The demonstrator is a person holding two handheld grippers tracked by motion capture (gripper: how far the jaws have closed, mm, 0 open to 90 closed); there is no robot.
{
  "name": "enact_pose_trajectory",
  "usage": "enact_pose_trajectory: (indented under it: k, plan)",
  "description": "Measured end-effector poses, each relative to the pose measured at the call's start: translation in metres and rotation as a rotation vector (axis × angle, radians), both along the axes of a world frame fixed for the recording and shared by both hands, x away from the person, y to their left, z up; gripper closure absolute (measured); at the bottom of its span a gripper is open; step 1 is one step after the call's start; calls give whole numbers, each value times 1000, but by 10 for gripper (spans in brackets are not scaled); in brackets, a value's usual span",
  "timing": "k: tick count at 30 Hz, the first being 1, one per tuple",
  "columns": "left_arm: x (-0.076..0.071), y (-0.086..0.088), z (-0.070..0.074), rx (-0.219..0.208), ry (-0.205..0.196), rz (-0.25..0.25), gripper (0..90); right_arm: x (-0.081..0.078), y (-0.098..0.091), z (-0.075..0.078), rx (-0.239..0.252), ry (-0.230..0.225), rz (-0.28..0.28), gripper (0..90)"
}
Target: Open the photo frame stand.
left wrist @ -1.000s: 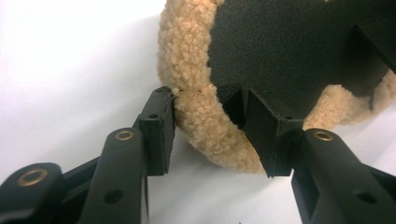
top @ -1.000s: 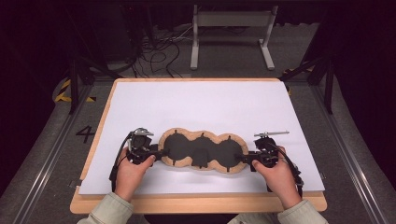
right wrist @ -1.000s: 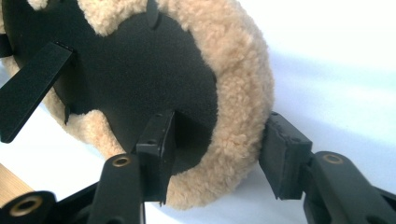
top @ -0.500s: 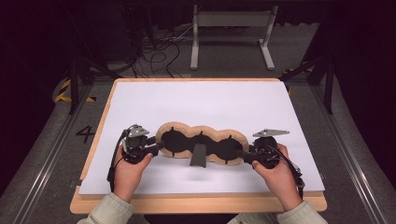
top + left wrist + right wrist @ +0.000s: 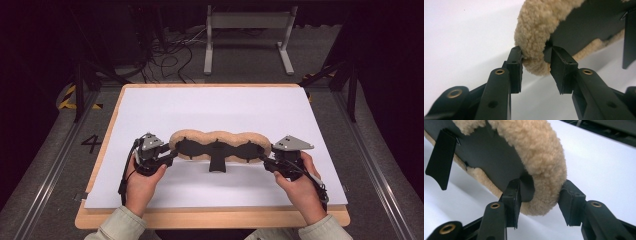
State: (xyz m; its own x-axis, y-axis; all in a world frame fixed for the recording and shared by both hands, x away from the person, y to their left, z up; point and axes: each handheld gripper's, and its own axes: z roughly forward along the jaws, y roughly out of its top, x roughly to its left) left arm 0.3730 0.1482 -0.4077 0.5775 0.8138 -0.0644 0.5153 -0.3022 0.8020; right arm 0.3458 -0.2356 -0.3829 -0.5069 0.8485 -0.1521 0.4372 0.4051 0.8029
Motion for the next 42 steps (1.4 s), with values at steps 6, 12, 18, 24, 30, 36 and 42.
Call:
enact_pose_trajectory:
  k: [6,12,18,24,30,36,42]
  plan:
    - [-1,-7,-4,44,-6,-6,642,4,0,-12,-88,-26,5,559]
    - [-1,-11,-9,69,25,-28,644,9,0,-24,-161,-3,3,564]
    - [-1,-9,-11,65,32,-39,645,10,-1,-27,-182,-10,18,565]
    - [2,-10,-15,74,42,-37,611,11,-1,-29,-160,-25,23,519]
    - [4,-9,-16,64,41,-49,580,15,0,-30,-134,-22,34,429]
    - [0,-3,-12,60,39,-62,555,12,-3,-26,-109,-14,57,376]
    - [-6,16,-6,36,24,-60,704,7,-13,-16,-97,7,48,490]
